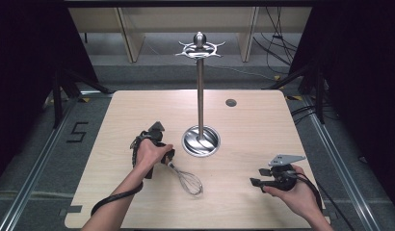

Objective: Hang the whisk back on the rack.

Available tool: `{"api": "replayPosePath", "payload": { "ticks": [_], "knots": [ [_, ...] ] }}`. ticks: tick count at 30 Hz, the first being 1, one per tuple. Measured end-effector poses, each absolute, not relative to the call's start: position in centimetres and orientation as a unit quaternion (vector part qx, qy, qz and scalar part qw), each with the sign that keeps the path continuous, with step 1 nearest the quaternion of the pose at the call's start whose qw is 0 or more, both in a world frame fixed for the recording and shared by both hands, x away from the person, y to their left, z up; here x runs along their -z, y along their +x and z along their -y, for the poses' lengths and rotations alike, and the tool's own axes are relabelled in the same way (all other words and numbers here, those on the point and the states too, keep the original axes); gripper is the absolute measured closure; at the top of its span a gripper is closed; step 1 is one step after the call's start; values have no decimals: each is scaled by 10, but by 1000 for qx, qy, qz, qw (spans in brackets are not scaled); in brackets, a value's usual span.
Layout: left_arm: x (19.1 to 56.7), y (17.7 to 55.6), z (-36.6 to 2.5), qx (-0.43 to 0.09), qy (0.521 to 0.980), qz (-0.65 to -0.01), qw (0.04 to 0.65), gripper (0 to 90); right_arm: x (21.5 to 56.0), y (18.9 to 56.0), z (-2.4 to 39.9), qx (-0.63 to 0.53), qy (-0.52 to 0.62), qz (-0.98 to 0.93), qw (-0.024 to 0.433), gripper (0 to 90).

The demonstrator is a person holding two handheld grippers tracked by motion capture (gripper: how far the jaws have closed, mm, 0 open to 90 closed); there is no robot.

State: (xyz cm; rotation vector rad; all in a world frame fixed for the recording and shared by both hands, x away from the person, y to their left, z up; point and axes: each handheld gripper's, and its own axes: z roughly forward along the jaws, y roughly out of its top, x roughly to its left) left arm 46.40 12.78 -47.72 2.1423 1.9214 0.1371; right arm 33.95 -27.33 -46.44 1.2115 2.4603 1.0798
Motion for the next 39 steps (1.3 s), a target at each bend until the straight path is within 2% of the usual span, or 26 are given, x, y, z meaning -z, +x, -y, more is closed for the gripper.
{"api": "replayPosePath", "payload": {
  "ticks": [3,6,10,13,18,20,26,31,39],
  "knots": [
    [478,463,-132,-39,752,-648,114,327,465,340,273,-361,409,-833,90,456],
    [481,462,-133,-38,762,-639,102,473,463,339,273,-355,409,-836,88,463],
    [479,460,-134,-41,782,-617,76,523,465,340,273,-365,414,-829,91,465],
    [481,457,-132,-46,764,-639,82,567,464,340,274,-360,410,-834,88,466],
    [480,455,-142,-48,777,-624,70,669,467,338,268,-369,426,-822,80,467],
    [478,455,-147,-43,789,-610,59,675,466,340,270,-367,409,-831,86,466],
    [480,453,-151,-32,776,-623,91,677,464,340,271,-359,409,-835,76,468],
    [478,450,-157,-33,785,-610,106,677,464,339,271,-357,416,-833,71,467],
    [465,441,-171,-49,792,-585,168,678,463,338,271,-358,414,-834,74,467]
  ]
}}
